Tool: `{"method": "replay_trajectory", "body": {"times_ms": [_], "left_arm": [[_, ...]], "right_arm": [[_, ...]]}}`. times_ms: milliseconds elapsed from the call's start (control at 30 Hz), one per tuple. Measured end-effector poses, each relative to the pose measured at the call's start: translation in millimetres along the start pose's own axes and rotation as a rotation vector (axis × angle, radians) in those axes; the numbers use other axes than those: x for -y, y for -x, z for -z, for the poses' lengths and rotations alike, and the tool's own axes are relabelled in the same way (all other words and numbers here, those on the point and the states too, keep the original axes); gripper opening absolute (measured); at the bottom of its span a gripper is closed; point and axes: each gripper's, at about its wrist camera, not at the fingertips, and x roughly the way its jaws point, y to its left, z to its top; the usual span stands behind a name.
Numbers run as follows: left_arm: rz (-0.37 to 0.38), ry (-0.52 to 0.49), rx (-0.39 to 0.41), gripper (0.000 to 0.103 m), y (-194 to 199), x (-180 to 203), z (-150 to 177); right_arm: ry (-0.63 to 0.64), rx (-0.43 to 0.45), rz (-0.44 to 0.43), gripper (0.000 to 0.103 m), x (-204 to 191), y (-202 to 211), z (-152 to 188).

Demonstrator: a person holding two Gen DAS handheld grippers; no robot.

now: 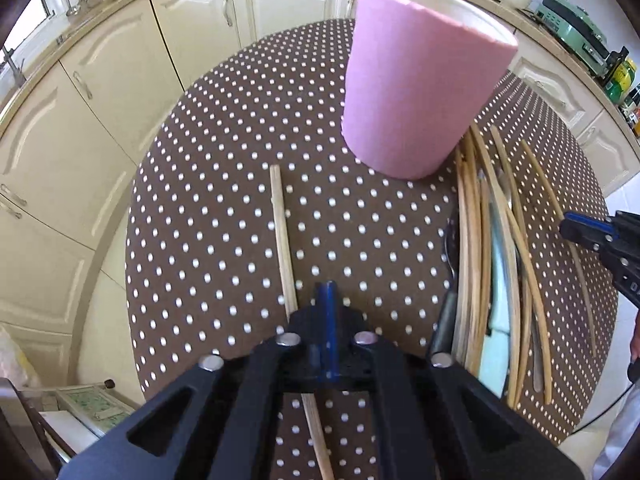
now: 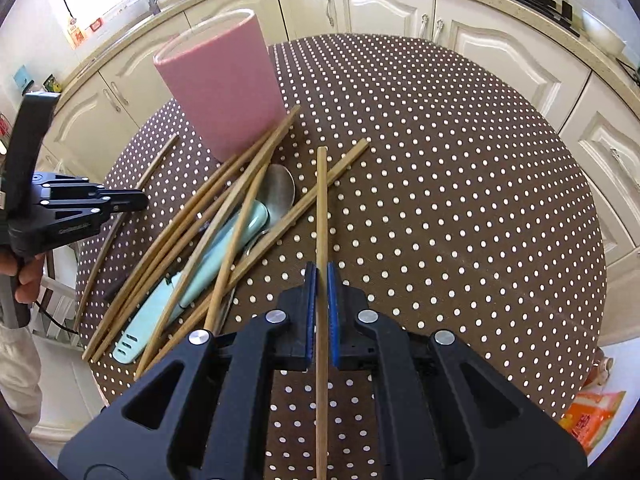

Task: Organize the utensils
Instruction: 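Lift the chopstick with the right gripper while the left gripper grasps another chopstick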

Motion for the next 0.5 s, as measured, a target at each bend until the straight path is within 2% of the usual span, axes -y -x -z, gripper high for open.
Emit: {"method": "replay_trajectory", "body": {"times_ms": [100, 233, 267, 300, 367, 433, 500], "left_arm": [[0.04, 0.03, 0.09, 0.0, 13, -2, -2], [0.044, 0.032, 0.24, 0.0, 51, 2, 6], [0.038, 0.029, 0.249, 0.0, 57, 4, 7], [0.036, 0.027, 0.238, 0.0, 58, 4, 5], [0.039, 0.019, 0.166, 0.0, 52, 5, 1], [-0.006, 0.024, 0.143, 0.001, 47, 0, -1], [-0.006, 0.043, 0.113, 0.003, 41, -4, -1]], "right_arm": [[-0.013, 0.057, -0.028, 0.006, 2, 13, -5], [-0.015, 0.146, -0.066, 0.006, -2, 37, -13], [-0.014, 0.159, -0.074, 0.006, -3, 41, -16], [-0.012, 0.165, -0.08, 0.006, -5, 44, -19], [-0.007, 0.166, -0.084, 0.006, -7, 44, -21], [-0.009, 0.16, -0.089, 0.006, -6, 41, -23], [-0.018, 0.148, -0.091, 0.006, -5, 36, -21]]}}
